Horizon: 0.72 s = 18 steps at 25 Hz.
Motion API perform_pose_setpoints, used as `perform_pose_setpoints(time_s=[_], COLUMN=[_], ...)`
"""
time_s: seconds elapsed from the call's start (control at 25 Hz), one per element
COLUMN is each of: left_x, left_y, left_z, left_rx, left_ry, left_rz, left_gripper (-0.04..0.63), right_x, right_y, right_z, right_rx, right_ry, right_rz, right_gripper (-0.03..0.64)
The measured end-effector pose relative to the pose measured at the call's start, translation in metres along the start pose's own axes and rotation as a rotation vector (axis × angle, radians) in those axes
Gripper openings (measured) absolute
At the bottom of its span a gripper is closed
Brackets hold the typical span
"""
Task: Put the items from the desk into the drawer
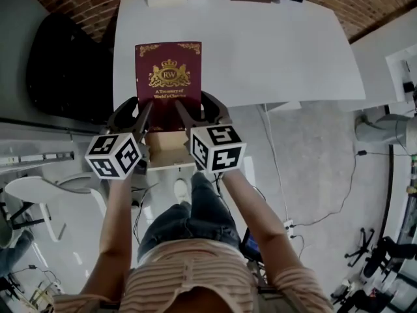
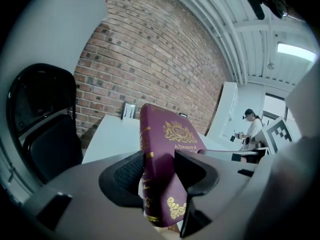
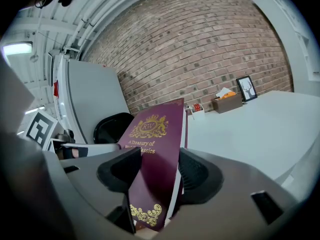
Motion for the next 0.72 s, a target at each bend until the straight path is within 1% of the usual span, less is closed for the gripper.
perform_pose_setpoints(time_s=[0.2, 0.32, 0.48, 0.72], left_x=[0.026, 0.037, 0.051, 0.066], left_y=[-0.013, -0.022, -0.035, -0.061], left_z=[-0.036, -0.053, -0.073, -0.095], left_rx=[-0.010, -0.009, 0.005, 0.041], left_ry=[0.028, 0.041, 0.051, 0.067], left_rz=[-0.008, -0.025, -0.045, -0.063], left_gripper=[0.198, 0.198, 0.198, 0.198], right_x=[0.039, 0.056, 0.076, 0.098], right_y=[-0.020, -0.029, -0.043, -0.072], right_z=[0.005, 0.005, 0.006, 0.003], right_rx=[0.003, 0.014, 0.032, 0.067], right_ry=[0.029, 0.038, 0.044, 0.053], right_rz=[-0.004, -0.014, -0.025, -0.011], right_gripper=[0.233, 0.232, 0.233, 0.232])
Point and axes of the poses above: the fingertips, and each gripper's own axes: z forward along the fingers, x to its left, y out of its top, the point moved 5 cm from there along -z, backward along the fingers, and after that the axes turned 15 degrees about y, right-handed, at the moved point
